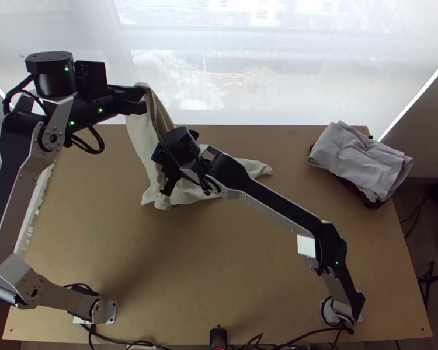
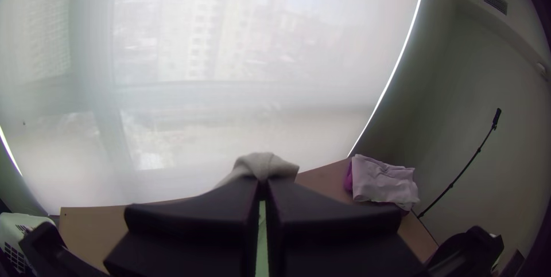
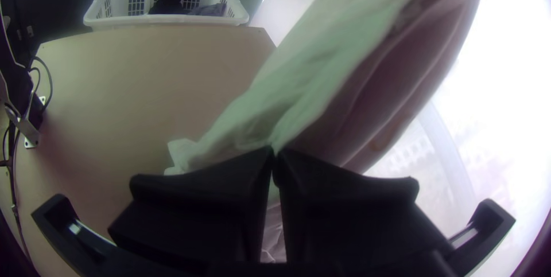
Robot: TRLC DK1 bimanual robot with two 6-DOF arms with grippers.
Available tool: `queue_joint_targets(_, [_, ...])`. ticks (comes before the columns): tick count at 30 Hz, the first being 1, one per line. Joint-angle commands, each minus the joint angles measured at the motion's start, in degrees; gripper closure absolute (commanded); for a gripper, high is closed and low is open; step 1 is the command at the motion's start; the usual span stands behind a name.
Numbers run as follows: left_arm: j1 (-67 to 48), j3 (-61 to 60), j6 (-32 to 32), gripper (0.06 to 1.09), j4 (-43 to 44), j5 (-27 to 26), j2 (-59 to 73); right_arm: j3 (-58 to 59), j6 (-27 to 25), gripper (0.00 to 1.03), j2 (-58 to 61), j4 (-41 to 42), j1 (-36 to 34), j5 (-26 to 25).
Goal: Fold the t-shirt
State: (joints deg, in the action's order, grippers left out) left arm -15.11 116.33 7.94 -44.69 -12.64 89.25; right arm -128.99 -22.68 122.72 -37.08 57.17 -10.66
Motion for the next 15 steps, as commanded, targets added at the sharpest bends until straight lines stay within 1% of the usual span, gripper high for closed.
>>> queue_joint_targets(1, [1.32, -0.05, 0.05, 1.05, -0.75, -0.1, -0.83, -2.85, -3.78, 1.0, 0.16, 0.17, -1.88, -0.07])
queue_joint_targets(5, [3.69, -0.05, 0.84, 1.05, -0.84, -0.1, -2.15, -4.52, -6.42, 1.0, -2.13, 0.17, -3.03, -0.33])
queue_joint_targets(11, [7.82, -0.14, 1.11, 1.05, -1.1, -0.1, -5.23, -4.61, -10.55, 1.0, -6.44, 0.43, -3.2, -2.97])
queue_joint_targets(15, [10.19, -0.14, 1.11, 1.05, -1.1, 0.43, -8.92, -4.61, -15.64, 1.0, -9.16, 3.07, -1.88, -5.87])
